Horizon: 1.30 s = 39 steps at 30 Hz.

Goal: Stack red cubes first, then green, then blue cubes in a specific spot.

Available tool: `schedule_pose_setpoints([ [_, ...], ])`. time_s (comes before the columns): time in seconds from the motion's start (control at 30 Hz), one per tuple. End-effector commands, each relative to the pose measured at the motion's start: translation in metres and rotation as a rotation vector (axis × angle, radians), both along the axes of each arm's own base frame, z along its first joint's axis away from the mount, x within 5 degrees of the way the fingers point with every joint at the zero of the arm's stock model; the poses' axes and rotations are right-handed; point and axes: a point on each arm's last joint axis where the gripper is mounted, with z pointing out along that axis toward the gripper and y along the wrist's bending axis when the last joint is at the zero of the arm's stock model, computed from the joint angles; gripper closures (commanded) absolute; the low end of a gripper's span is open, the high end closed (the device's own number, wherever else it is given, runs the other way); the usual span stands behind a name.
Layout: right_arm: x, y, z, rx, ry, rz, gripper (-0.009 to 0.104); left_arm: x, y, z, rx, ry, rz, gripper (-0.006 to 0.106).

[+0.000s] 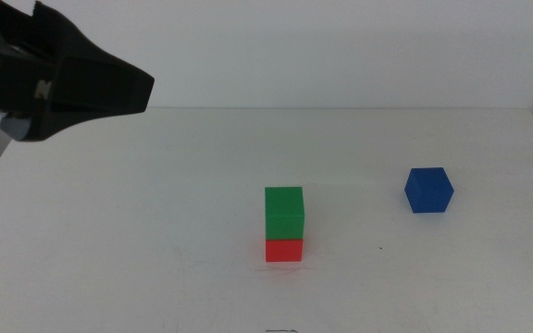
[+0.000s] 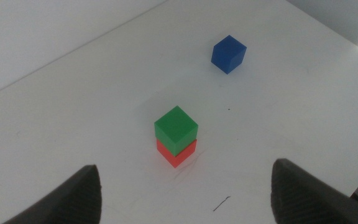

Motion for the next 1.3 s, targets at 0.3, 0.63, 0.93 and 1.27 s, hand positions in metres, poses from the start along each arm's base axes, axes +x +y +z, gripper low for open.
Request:
schedule_pose_setpoints([
  [0.3,0.075,0.039,0.026,-0.052,0.258,0.172,0.015,-0.003,0.0,0.013,-0.069,-0.066,0.009,0.007],
  [0.63,0.129,0.052,0.008,-0.059,0.314,0.183,0.015,-0.003,0.0,0.013,-0.068,-0.067,0.009,0.007],
  [0.93,0.204,0.07,-0.009,-0.08,0.426,0.181,0.015,-0.003,0.0,0.013,-0.068,-0.067,0.009,0.007],
  [1.27,0.275,0.086,-0.048,-0.138,0.589,0.239,0.015,-0.003,0.0,0.013,-0.068,-0.067,0.009,0.007],
])
